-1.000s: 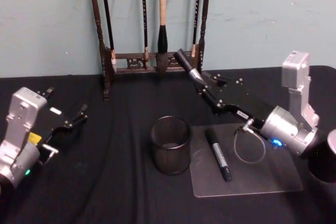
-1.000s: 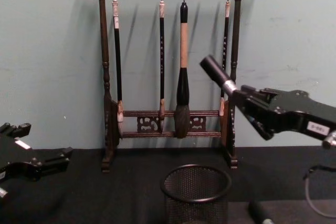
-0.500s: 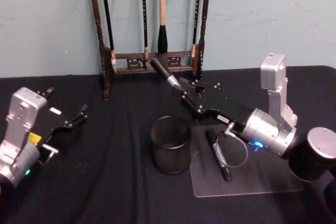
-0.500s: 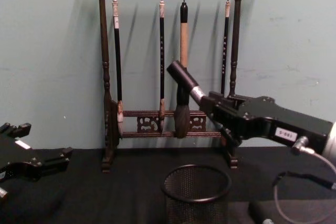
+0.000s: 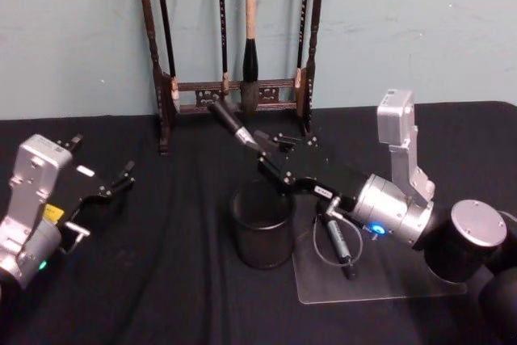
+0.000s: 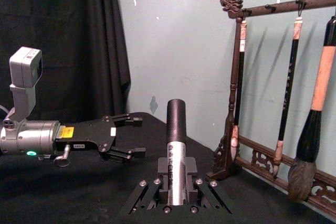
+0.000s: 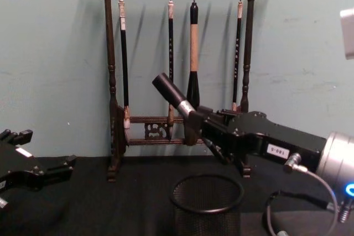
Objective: Pick up the water-based marker from the table and place it into the pen holder.
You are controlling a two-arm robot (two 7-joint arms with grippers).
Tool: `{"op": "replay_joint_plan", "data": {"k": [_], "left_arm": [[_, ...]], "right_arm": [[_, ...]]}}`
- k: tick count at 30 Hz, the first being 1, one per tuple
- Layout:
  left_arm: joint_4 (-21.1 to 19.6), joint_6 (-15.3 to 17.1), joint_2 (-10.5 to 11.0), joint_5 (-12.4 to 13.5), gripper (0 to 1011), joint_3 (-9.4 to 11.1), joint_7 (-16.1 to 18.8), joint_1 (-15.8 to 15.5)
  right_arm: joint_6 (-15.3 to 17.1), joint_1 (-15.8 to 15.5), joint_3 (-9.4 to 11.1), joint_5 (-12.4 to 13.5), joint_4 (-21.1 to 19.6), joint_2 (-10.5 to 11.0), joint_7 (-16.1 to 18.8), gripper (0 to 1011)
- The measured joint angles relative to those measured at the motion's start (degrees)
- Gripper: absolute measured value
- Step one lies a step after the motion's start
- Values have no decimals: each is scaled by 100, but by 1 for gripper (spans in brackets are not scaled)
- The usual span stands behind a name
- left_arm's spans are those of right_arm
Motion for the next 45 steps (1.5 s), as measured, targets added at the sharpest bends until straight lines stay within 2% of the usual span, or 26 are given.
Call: {"op": "replay_joint_plan", "data": {"k": [18, 35, 45], "left_arm": [[0, 0, 0, 0, 1009, 0, 0, 0], [0, 0, 0, 0, 1009, 0, 0, 0], [0, 0, 0, 0, 1009, 0, 0, 0]], "right_arm": [[213, -109, -171, -49, 119, -32, -184, 197], [229, -168, -215, -238, 192, -72, -383, 197], [229, -168, -213, -220, 191, -67, -362, 197]]}}
